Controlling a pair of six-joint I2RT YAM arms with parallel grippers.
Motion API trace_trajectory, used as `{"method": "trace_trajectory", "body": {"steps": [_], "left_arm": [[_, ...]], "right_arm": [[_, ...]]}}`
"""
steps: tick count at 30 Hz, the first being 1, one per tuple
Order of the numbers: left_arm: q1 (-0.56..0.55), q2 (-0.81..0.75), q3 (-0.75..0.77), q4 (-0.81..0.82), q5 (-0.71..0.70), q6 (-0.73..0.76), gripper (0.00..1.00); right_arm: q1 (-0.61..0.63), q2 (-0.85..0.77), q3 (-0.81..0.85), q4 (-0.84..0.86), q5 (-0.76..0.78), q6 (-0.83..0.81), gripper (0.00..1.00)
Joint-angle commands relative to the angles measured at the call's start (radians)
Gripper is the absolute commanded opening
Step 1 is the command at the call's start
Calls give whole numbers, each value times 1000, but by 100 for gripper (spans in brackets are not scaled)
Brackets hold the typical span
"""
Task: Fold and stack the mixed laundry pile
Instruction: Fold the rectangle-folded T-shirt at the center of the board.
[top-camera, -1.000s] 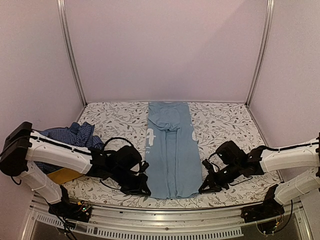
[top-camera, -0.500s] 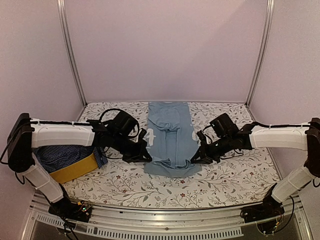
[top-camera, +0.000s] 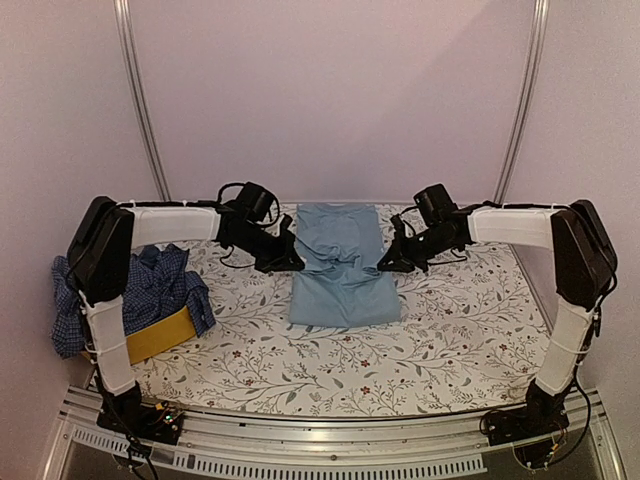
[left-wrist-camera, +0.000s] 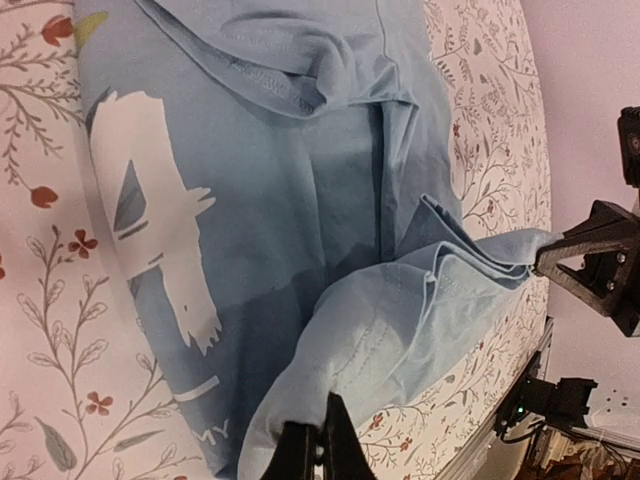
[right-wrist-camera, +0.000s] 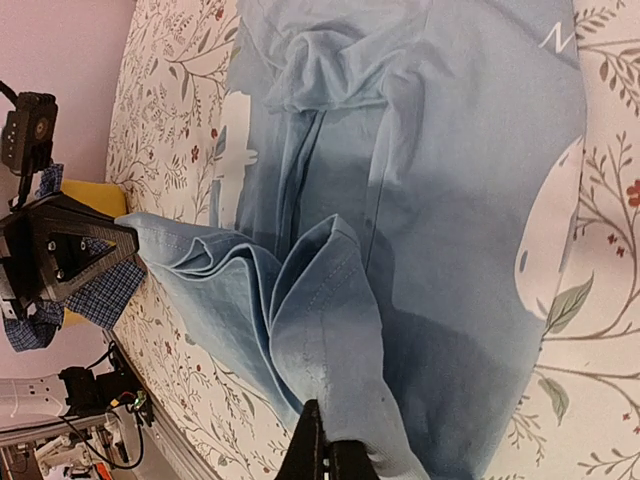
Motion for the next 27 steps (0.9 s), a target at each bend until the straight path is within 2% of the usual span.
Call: {"method": "trace_trajectory", "body": {"steps": [1,11,19,27], "left_arm": [[49,98,127,-30,58,66,0],[120,272,327,-37,77,86,0],[145,330,356,-30,87,81,0],[154,404,430,-30,100,82,0]], "right_arm": [[-53,106,133,-21,-36,-67,0],[-115,285,311,-6,-87,-84,0],[-128,400,417,0,-137,-94,0],[-149,444,433,13,-124,-83,0]]}}
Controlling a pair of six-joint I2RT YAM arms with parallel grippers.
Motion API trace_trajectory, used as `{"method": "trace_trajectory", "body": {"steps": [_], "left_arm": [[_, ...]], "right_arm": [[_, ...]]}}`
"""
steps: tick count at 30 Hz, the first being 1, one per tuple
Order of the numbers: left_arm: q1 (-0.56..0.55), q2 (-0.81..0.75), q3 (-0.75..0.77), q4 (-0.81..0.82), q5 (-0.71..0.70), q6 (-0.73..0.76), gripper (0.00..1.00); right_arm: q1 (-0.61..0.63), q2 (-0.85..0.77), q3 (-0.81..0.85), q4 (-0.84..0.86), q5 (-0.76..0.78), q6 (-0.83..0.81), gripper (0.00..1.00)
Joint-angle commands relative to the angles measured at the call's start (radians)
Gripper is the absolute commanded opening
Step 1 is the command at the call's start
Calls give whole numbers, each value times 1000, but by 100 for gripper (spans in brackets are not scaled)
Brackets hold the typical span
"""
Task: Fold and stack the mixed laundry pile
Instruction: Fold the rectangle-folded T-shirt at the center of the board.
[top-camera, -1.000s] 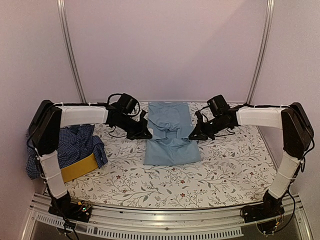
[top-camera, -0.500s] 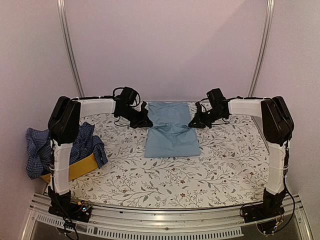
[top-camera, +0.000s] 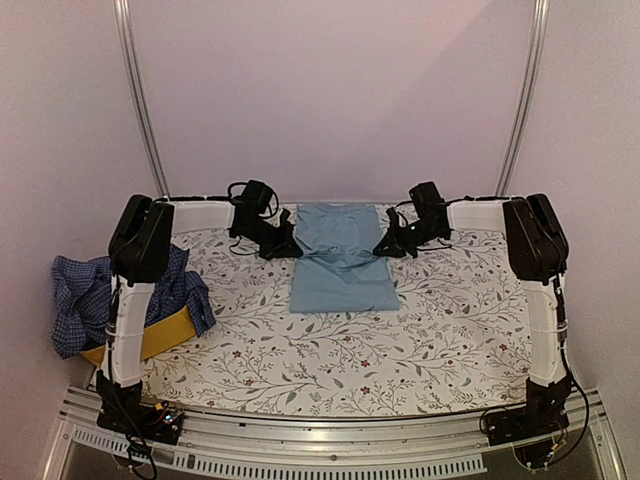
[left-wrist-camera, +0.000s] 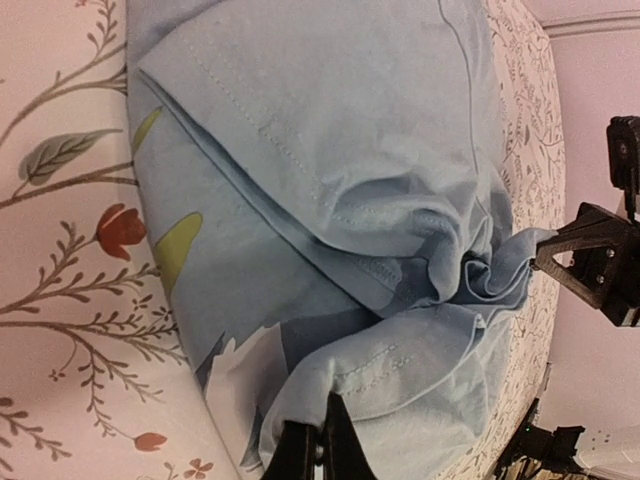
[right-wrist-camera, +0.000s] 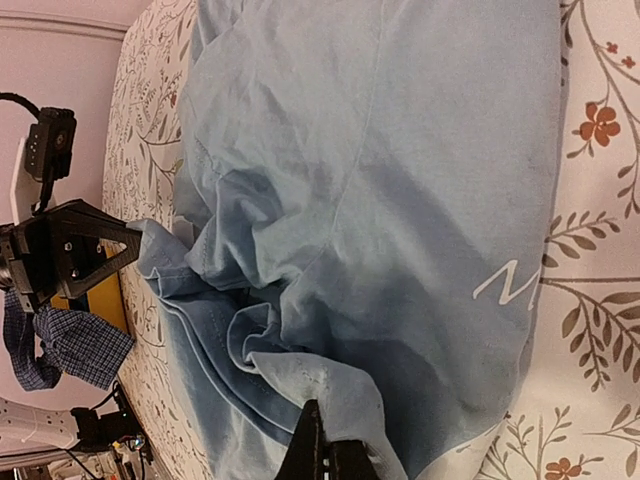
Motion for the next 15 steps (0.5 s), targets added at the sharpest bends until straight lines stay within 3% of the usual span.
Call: {"method": "trace_trajectory", "body": {"steps": [1,3,6,8,11,15], "left_arm": [[17,57,80,2,17,19,1],[21,68,108,-18,21,39,11],[28,14,105,-33,-5,65,42],[34,-60,39,-12,-18,80,59],[34,-197,-108,43,-5,98,74],[5,-353,-322,158,89,89,81]], "right_arm": [[-25,28,29,19,-3,2,1],[-34,22,37,20,-8,3,11],[-52,-15,37,11,-23,-3,52],[-58,-61,22,-4,-21,-23,68],[-61,-164,-33,-25,-32,-55,83],[-47,-292,-209,31,-132,-39,87]]}}
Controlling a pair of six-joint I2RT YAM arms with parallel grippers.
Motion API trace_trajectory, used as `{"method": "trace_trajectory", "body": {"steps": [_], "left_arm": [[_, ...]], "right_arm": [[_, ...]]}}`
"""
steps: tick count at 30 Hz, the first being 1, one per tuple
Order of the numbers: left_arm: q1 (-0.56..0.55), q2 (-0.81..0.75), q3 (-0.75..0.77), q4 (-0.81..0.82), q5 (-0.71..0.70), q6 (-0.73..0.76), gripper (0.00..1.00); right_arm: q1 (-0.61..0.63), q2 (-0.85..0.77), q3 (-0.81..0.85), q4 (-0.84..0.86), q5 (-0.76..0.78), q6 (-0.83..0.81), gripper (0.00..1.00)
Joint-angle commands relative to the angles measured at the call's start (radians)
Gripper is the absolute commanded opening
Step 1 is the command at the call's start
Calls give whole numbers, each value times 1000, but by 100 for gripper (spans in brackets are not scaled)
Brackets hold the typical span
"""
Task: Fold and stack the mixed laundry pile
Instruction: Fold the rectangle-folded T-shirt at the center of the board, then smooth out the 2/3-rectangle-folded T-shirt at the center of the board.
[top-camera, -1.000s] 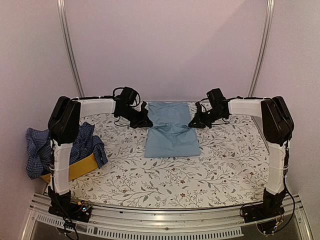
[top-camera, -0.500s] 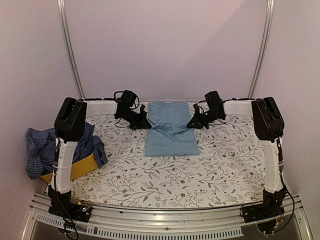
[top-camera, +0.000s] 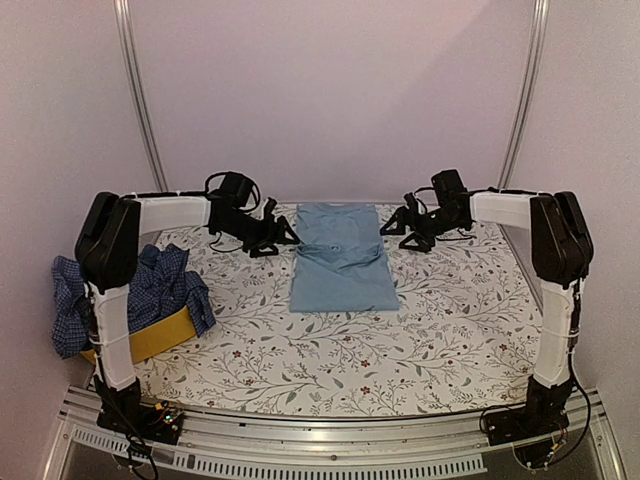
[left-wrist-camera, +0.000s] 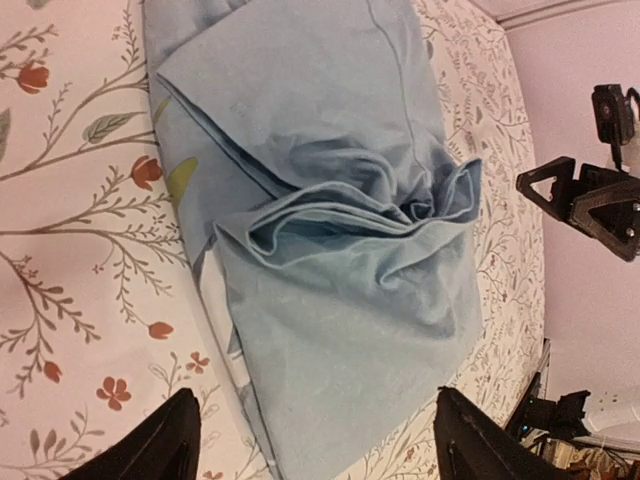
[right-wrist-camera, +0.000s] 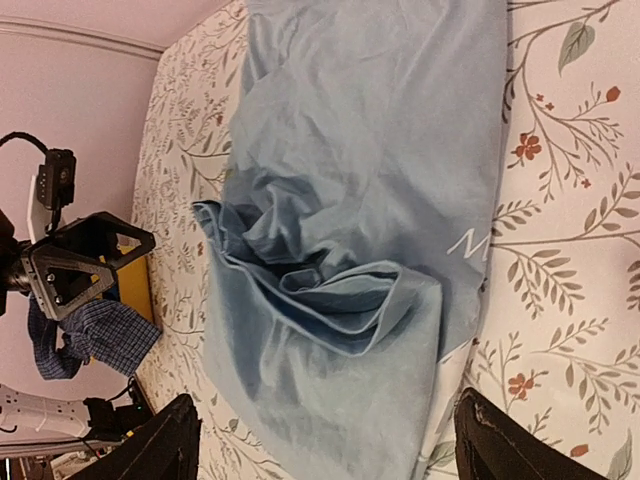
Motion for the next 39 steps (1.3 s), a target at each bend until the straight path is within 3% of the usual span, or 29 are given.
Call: {"method": "trace_trajectory", "body": {"steps": [1,6,11,19,25,30,39], "left_arm": [[-38,-170,-171,145,117,11,81],[-179,-181,-311,316,239,-80,80],[-253,-98,-331,523,280,-195,77],[-207,-33,-475,667,297,-288,75],[-116,-122,-593,583,260,-208,73],[-95,-201,-509,509,260,-129,68],[-56,-19,-241,502,285,-144,60]], "right_arm": [[30,-195,-175,73,-125,14,87],[156,-250,-337,242,-244,125,86],[222,-182,-394,438,-297,262,81],[208,-26,-448,521,-290,324,79],[163,-63,-563,490,-289,284,75],[154,-207,-452,456,-287,255,75],[145,-6,-190,407,-305,215,72]]}}
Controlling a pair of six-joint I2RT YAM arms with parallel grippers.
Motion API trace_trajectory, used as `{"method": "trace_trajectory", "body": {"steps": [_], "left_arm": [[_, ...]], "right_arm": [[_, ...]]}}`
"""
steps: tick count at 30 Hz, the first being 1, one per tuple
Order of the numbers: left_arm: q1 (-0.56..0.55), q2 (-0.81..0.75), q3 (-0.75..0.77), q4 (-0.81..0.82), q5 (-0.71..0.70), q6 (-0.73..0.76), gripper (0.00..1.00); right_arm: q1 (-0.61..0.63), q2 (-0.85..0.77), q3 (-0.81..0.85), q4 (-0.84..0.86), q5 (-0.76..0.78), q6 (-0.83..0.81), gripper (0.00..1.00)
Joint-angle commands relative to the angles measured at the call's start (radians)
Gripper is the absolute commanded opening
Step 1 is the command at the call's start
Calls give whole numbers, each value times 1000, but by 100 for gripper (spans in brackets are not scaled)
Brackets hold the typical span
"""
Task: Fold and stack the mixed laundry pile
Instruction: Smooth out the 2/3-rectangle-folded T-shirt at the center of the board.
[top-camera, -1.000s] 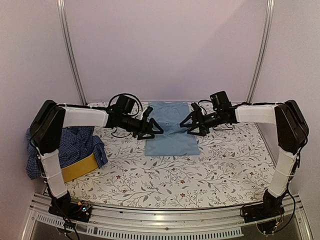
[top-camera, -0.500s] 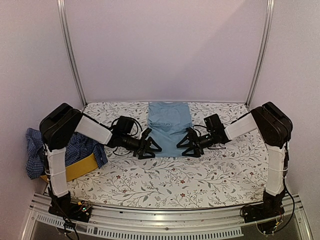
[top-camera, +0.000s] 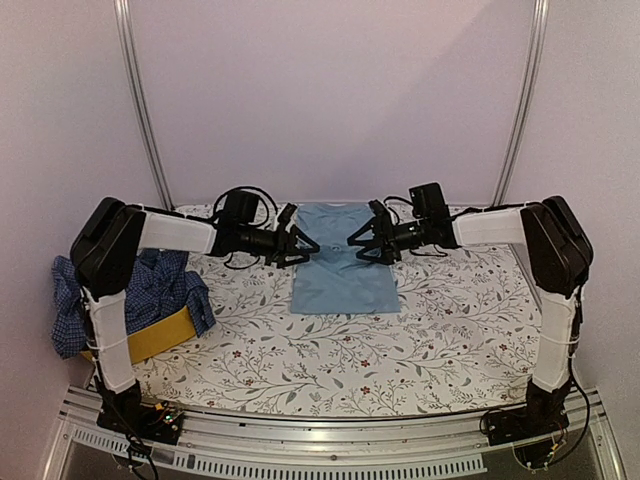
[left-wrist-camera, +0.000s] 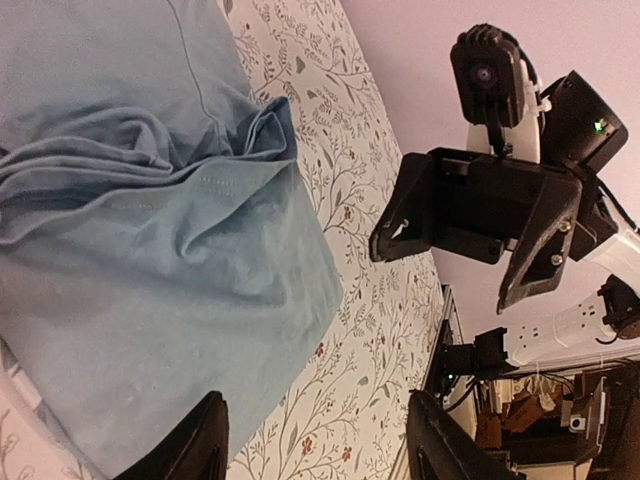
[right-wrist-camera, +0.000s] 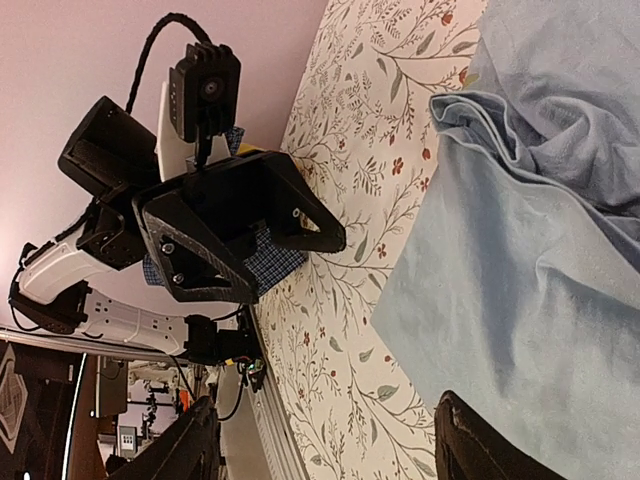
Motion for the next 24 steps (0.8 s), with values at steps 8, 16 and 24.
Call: {"method": "trace_trajectory", "body": {"steps": [8,16,24], "left_arm": [[35,252,292,-44,33,16,59],[67,367,390,-40,28,0,60],[113,535,650,-119,31,-12,60]], "right_arm": [[-19,232,204,-124,-47,-62,69],[-73,356,366,-166,-32,-86,69],[-122,499,524,-186,-24,-83,69]]}}
